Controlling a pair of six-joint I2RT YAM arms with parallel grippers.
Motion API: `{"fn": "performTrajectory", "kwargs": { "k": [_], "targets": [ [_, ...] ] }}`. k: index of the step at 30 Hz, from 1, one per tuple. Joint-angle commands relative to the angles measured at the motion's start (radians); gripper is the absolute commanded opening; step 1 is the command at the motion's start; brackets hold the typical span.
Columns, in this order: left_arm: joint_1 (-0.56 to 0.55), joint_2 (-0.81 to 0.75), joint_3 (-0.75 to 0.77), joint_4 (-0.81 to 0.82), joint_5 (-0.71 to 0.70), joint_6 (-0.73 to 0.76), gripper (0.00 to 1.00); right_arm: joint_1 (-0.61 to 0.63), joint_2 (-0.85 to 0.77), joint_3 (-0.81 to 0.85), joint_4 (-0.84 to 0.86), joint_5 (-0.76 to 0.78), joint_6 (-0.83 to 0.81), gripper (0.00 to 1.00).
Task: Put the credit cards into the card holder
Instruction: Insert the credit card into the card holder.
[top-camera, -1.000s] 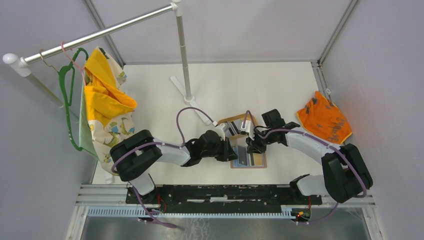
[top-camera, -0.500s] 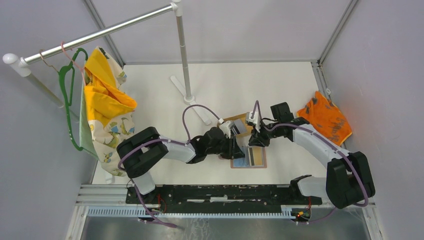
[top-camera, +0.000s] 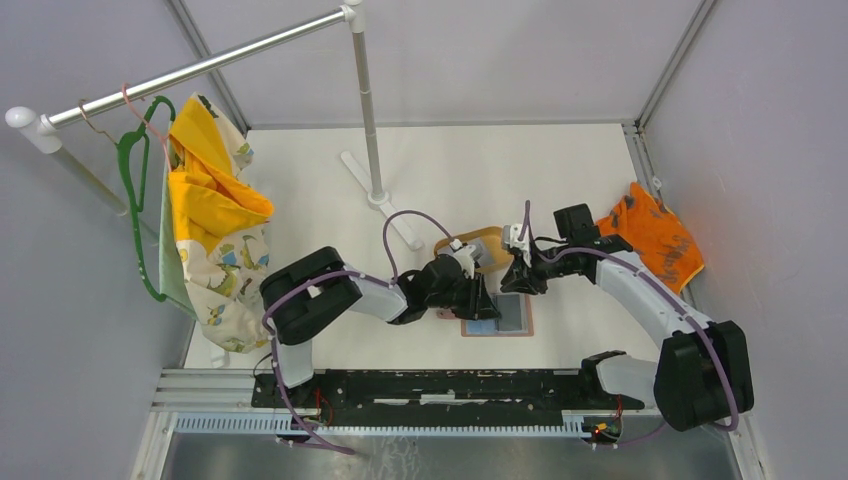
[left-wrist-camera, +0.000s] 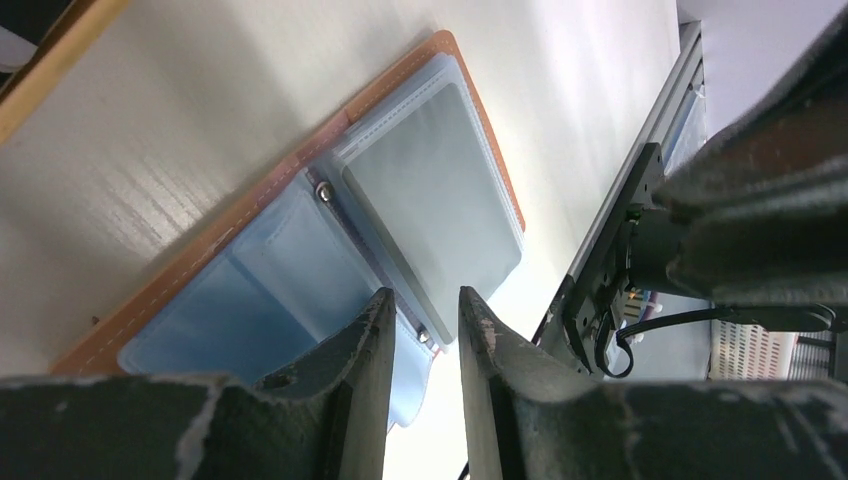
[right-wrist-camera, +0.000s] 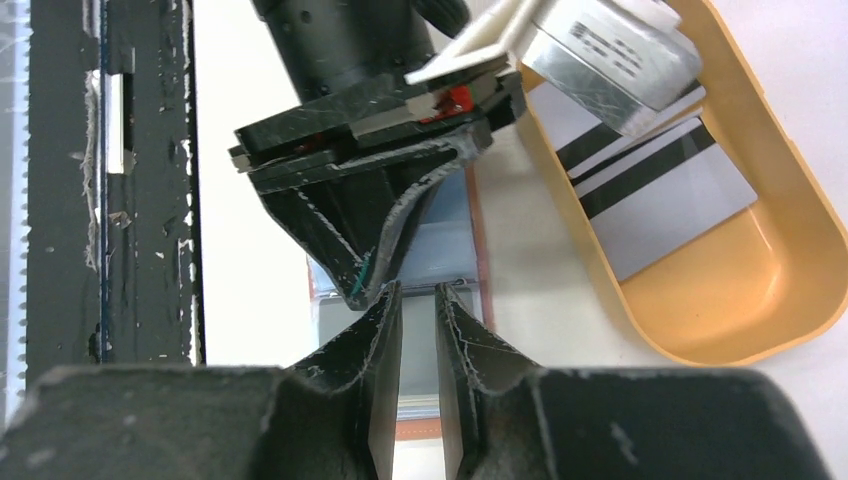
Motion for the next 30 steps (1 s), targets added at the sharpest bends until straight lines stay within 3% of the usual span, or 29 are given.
{"fn": "performTrajectory", "kwargs": {
  "k": [1, 10, 13, 22, 24, 26, 28, 30],
  "targets": [
    [-0.006, 0.019, 0.039, 0.048, 0.023, -0.012, 0.37, -0.006, -0.047, 0.036, -0.065, -0.100, -0.114, 0.24],
    [-0.007, -0.088, -0.020, 0.024, -0.054, 0.049, 0.28, -0.007, -0.176, -0.064, 0.021, -0.130, -0.211, 0.25],
    [-0.007, -0.147, -0.046, -0.068, -0.150, 0.097, 0.23, -0.007, -0.198, -0.120, 0.054, -0.127, -0.284, 0.33],
    [-0.006, -0.467, -0.206, -0.212, -0.491, 0.206, 0.20, -0.006, -0.201, -0.119, 0.292, 0.071, -0.108, 0.37],
    [-0.007, -0.515, -0.211, -0.248, -0.554, 0.234, 0.20, -0.006, -0.204, -0.105, 0.359, 0.096, -0.083, 0.55],
    [-0.007, -0.556, -0.220, -0.259, -0.604, 0.258, 0.23, -0.006, -0.180, -0.079, 0.400, 0.088, -0.062, 0.86],
    [-0.006, -0.596, -0.231, -0.261, -0.653, 0.272, 0.36, -0.006, -0.107, -0.021, 0.391, 0.021, -0.032, 0.97],
    [-0.003, -0.629, -0.235, -0.266, -0.696, 0.281, 0.55, -0.004, -0.008, 0.063, 0.390, -0.025, 0.083, 0.98]
  ]
}}
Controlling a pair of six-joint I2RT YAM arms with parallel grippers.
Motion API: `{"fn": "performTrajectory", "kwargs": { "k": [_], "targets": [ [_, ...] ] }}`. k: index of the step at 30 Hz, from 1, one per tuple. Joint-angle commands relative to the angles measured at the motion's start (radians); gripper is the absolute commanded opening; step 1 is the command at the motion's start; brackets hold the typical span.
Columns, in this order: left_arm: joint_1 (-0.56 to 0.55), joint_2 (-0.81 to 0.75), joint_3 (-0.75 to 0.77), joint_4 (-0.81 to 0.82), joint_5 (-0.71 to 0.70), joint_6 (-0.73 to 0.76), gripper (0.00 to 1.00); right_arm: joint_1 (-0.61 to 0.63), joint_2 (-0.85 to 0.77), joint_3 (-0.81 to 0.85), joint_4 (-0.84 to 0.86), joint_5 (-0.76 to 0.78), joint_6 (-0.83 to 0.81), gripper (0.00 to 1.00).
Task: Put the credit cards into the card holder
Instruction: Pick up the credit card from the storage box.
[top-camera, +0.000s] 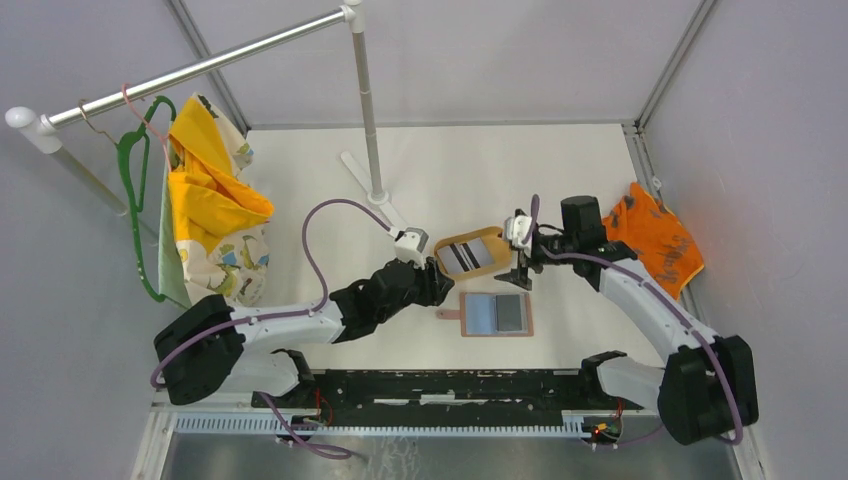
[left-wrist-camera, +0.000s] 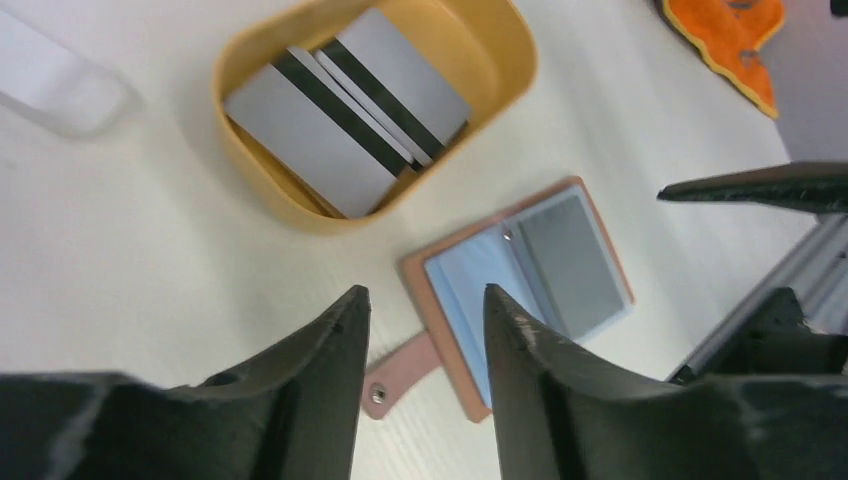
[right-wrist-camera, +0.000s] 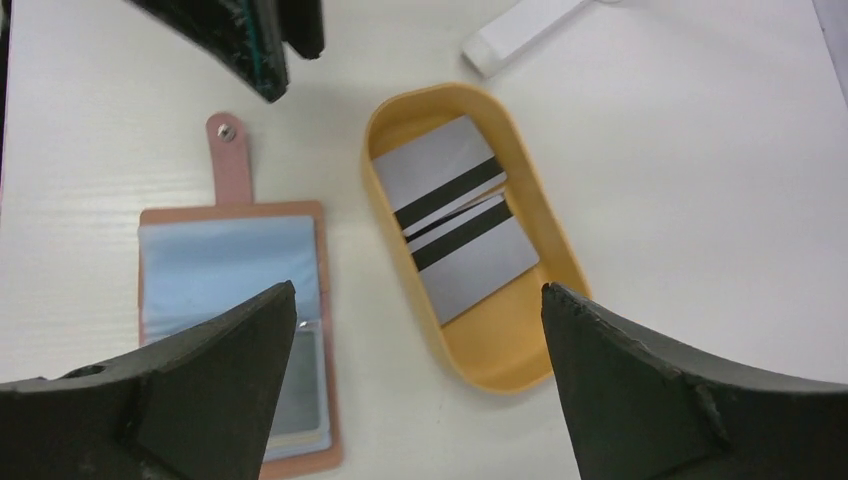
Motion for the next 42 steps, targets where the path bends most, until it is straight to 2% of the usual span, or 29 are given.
{"fn": "performTrajectory", "kwargs": {
  "k": [1, 3, 5, 10, 12, 15, 21, 31, 42],
  "targets": [
    [0.005, -0.084, -0.009, -0.020, -0.176, 0.084, 0.63, 0.002, 0.180, 0.201, 0.093, -0.073, 0.224, 0.98],
    [0.017, -0.097, -0.003, -0.034, -0.188, 0.079, 0.74, 0.013, 0.245, 0.244, 0.139, -0.038, 0.345, 0.97],
    [0.034, -0.101, -0.004, -0.035, -0.174, 0.068, 0.78, 0.019, 0.287, 0.242, 0.227, 0.035, 0.515, 0.96],
    [0.103, -0.060, -0.008, -0.005, -0.053, 0.013, 0.78, 0.022, 0.380, 0.218, 0.322, 0.101, 0.786, 0.85],
    [0.137, -0.032, -0.008, 0.012, -0.006, -0.015, 0.77, 0.021, 0.400, 0.173, 0.410, 0.125, 0.894, 0.80],
    [0.166, 0.016, 0.011, 0.026, 0.042, -0.041, 0.75, 0.027, 0.431, 0.153, 0.452, 0.193, 1.027, 0.79],
    [0.181, 0.125, 0.096, 0.004, 0.088, -0.048, 0.70, 0.053, 0.496, 0.176, 0.425, 0.312, 1.098, 0.78],
    [0.197, 0.278, 0.234, -0.116, 0.057, -0.057, 0.62, 0.115, 0.551, 0.232, 0.362, 0.533, 1.139, 0.75],
    [0.198, 0.355, 0.293, -0.159, 0.064, -0.050, 0.48, 0.141, 0.638, 0.298, 0.306, 0.585, 1.189, 0.74]
  ]
}}
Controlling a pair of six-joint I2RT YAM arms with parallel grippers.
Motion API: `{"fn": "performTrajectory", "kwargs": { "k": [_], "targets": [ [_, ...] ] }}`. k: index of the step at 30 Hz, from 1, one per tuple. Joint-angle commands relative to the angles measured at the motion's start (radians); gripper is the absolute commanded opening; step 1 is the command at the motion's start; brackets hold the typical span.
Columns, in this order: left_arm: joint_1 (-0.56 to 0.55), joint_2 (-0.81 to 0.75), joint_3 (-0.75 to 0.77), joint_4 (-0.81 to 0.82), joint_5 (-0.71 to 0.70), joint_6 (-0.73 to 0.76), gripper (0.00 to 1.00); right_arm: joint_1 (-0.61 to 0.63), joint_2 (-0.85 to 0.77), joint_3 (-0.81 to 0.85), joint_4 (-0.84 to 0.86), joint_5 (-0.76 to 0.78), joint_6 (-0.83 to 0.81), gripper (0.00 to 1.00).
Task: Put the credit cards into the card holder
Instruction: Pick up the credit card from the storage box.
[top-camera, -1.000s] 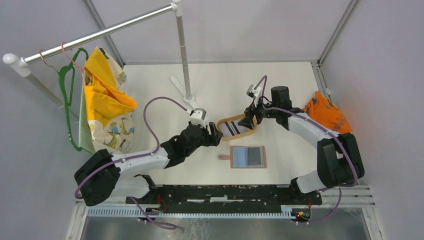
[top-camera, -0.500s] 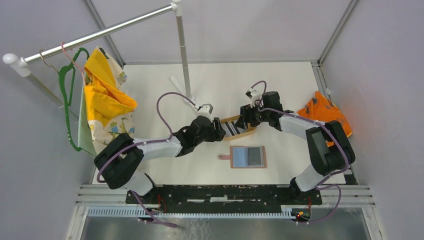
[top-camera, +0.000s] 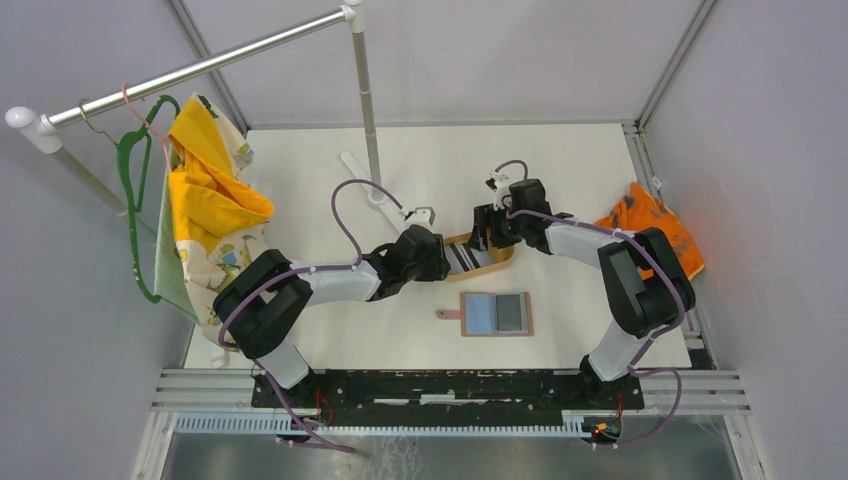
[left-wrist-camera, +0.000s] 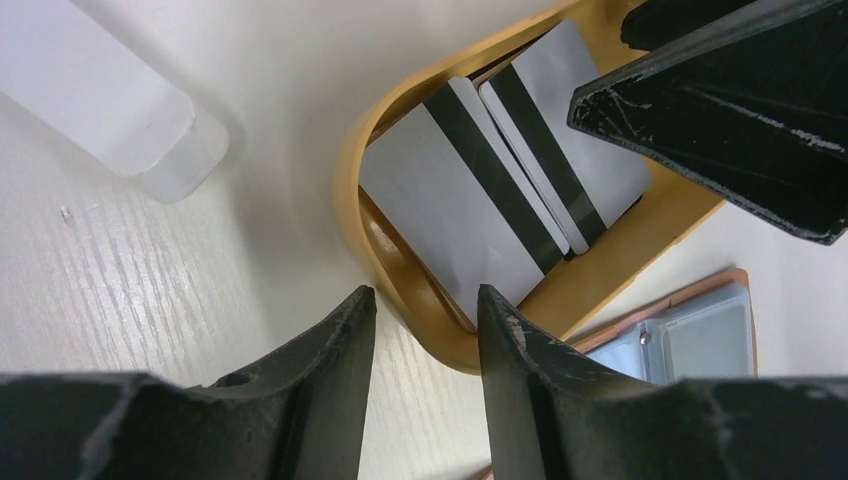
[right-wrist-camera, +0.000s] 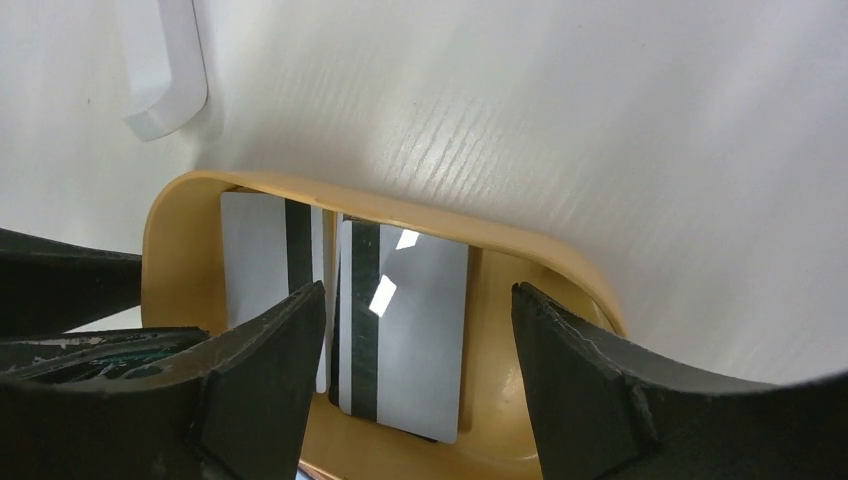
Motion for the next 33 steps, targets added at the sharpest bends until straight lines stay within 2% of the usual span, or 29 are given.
{"fn": "performTrajectory", "kwargs": {
  "k": [1, 6, 14, 23, 31, 33],
  "targets": [
    [0.006, 0.020, 0.052, 0.000, -0.002, -0.024, 0.47, 0.012, 0.025, 0.048, -0.030, 0.027, 0.041, 0.74],
    [0.006, 0.039, 0.070, 0.000, 0.018, -0.019, 0.40, 0.016, 0.040, 0.036, -0.014, -0.081, 0.092, 0.69],
    [0.005, 0.050, 0.088, 0.000, 0.039, -0.012, 0.34, 0.015, 0.029, 0.003, 0.058, -0.202, 0.165, 0.64],
    [0.005, 0.049, 0.094, -0.012, 0.034, -0.012, 0.32, -0.012, -0.028, -0.038, 0.144, -0.298, 0.228, 0.52],
    [0.005, 0.045, 0.097, -0.024, 0.018, -0.016, 0.32, -0.025, -0.054, -0.067, 0.199, -0.363, 0.266, 0.48],
    [0.006, 0.044, 0.099, -0.024, 0.020, -0.016, 0.32, -0.025, -0.047, -0.069, 0.195, -0.356, 0.262, 0.45]
  ]
}}
